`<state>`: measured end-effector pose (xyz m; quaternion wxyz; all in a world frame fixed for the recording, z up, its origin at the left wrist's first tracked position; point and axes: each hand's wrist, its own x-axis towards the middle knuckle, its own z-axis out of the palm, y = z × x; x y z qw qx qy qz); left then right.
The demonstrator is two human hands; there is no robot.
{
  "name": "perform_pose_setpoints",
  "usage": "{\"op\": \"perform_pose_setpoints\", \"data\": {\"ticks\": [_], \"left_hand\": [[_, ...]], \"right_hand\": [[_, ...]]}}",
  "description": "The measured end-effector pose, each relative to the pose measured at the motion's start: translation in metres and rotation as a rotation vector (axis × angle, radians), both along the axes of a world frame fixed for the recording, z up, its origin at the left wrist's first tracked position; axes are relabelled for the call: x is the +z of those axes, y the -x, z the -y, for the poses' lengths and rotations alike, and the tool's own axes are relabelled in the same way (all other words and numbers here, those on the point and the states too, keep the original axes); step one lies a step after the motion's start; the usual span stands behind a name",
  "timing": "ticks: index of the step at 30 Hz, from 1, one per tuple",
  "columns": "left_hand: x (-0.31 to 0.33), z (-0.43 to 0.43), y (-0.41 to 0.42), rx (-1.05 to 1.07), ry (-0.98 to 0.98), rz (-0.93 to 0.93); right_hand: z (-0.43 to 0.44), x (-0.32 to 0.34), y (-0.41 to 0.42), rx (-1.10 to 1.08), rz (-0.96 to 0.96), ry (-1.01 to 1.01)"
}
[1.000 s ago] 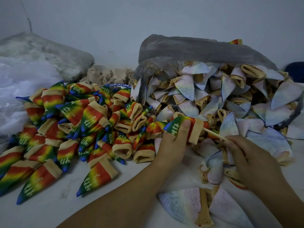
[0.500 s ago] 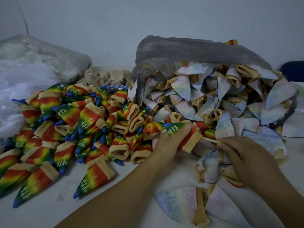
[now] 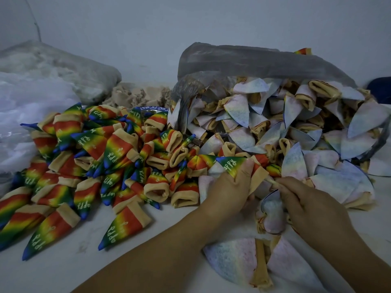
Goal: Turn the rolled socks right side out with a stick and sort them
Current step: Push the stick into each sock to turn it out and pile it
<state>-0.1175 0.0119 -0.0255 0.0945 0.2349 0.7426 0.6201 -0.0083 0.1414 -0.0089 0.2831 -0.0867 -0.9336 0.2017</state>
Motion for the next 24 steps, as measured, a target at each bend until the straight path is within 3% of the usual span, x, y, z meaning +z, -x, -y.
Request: {"op": "perform_pose_setpoints", "data": {"ticks": [4, 9, 16, 19, 24], "left_hand": [[-0.001, 0.001, 0.001, -0.018, -0.001, -0.047], [0.000, 0.007, 0.004, -0.098, -0.093, -0.021], [0.008, 0.013, 0.009, -0.089, -0.347, 0.266], [0.006, 0.009, 0.008, -0.064, -0.389, 0.258], [0.009, 0.017, 0.012, -0.212, -0.477, 0.347]], "right_hand": [[0.004, 0.002, -0.001, 0.032, 0.070, 0.106], [-0.007, 0.003, 0.001, 0.018, -0.028, -0.008], [-0.027, 0.004, 0.001, -0.058, -0.055, -0.149], [-0.026, 0.005, 0.001, -0.070, -0.053, -0.164], [-0.023, 0.008, 0.000, -0.114, -0.045, -0.284]]}}
